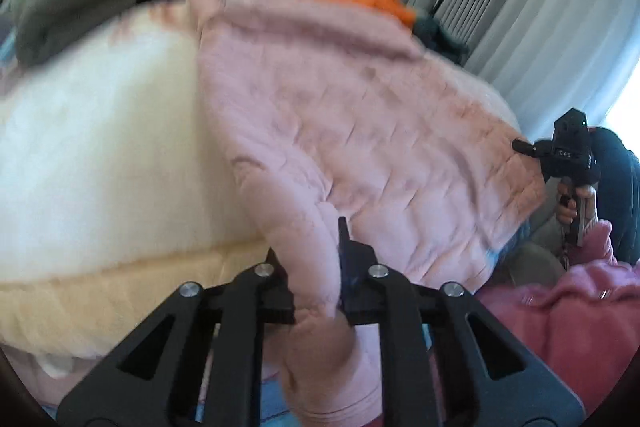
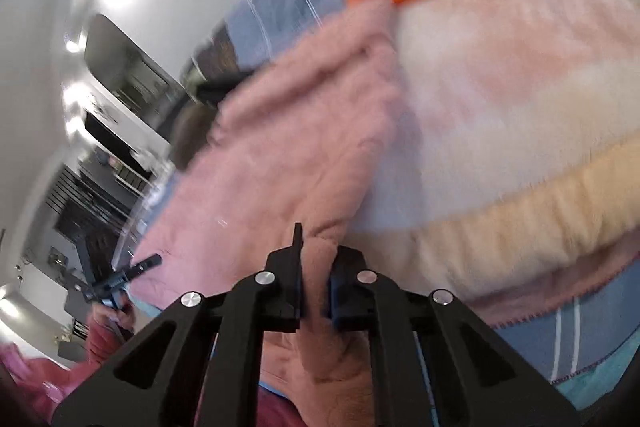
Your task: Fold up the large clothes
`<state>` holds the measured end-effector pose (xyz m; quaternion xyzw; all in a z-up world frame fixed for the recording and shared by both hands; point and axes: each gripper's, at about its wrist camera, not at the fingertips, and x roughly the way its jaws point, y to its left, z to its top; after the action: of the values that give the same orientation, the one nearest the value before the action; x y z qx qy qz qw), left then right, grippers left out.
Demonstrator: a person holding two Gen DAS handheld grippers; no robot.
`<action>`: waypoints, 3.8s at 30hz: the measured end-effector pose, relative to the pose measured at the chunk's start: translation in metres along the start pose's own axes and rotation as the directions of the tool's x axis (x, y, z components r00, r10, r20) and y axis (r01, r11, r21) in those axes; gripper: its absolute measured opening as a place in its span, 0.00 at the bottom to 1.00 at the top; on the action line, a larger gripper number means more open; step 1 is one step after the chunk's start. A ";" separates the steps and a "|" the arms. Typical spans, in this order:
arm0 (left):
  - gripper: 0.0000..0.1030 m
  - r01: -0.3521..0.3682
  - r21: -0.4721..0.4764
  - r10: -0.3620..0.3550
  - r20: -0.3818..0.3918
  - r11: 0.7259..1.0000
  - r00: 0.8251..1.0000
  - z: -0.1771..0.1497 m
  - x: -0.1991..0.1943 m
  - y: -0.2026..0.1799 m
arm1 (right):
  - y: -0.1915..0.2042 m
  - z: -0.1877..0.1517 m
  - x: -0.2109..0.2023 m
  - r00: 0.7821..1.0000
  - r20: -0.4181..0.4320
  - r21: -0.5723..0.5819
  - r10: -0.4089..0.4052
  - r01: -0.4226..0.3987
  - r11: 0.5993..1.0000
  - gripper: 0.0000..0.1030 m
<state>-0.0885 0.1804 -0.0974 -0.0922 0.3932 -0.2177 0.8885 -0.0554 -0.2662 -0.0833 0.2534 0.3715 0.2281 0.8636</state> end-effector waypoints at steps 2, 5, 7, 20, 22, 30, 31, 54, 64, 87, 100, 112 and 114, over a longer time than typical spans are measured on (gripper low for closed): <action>0.11 -0.016 0.050 0.011 0.093 0.999 0.996 0.016 -0.023 -0.017 | 0.019 0.012 -0.012 0.998 0.050 -0.024 0.043 -0.042 0.999 0.08; 0.10 -0.013 0.085 -0.007 0.223 0.996 0.975 0.038 -0.057 -0.036 | 0.043 0.027 -0.027 0.990 0.090 -0.075 0.107 -0.100 0.992 0.08; 0.09 0.002 0.098 -0.031 0.291 0.995 0.956 0.049 -0.075 -0.047 | 0.054 0.032 -0.037 0.982 0.110 -0.097 0.155 -0.145 0.985 0.08; 0.12 0.021 -0.043 -0.004 0.375 0.999 0.927 0.072 -0.120 -0.038 | 0.041 0.068 -0.077 0.954 0.248 -0.033 0.166 -0.162 0.986 0.09; 0.12 0.013 -0.099 0.021 0.338 0.995 0.941 0.095 -0.098 -0.019 | 0.036 0.093 -0.055 0.960 0.241 -0.010 0.143 -0.145 0.989 0.09; 0.17 -0.136 -0.251 0.184 0.175 0.958 0.967 0.186 0.021 0.061 | -0.012 0.189 0.092 0.980 0.034 0.133 -0.195 0.189 0.973 0.20; 0.19 -0.164 -0.290 0.204 0.112 0.943 0.973 0.188 0.040 0.069 | -0.014 0.188 0.097 0.977 0.013 0.144 -0.214 0.210 0.967 0.22; 0.81 -0.221 0.203 0.218 0.035 0.954 0.975 0.139 0.032 -0.013 | 0.026 0.076 0.083 0.845 0.117 -0.558 -0.523 0.491 0.669 0.75; 0.65 -0.275 0.205 0.266 0.071 0.939 0.961 0.230 0.102 0.015 | 0.045 0.196 0.125 0.782 0.315 -0.412 -0.537 0.623 0.665 0.75; 0.10 -0.219 -0.104 0.231 0.127 0.970 0.965 0.253 0.111 0.121 | -0.039 0.251 0.148 0.972 0.079 -0.004 -0.220 0.221 0.975 0.08; 0.31 -0.433 -0.097 0.438 0.039 0.896 0.898 0.227 0.143 0.136 | -0.051 0.237 0.161 0.900 0.047 -0.024 -0.434 0.436 0.900 0.30; 0.37 -0.236 -0.149 0.259 0.156 0.960 0.953 0.139 0.024 0.108 | -0.031 0.142 0.079 0.950 0.080 -0.085 -0.302 0.308 0.947 0.35; 0.18 -0.242 -0.148 0.261 0.121 0.959 0.958 0.115 0.015 0.105 | -0.035 0.123 0.068 0.951 0.070 -0.057 -0.301 0.305 0.951 0.35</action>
<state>0.0384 0.2665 -0.0648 -0.1146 0.3521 -0.0694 0.9263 0.0868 -0.2861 -0.0673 0.1709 0.3721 0.0973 0.9071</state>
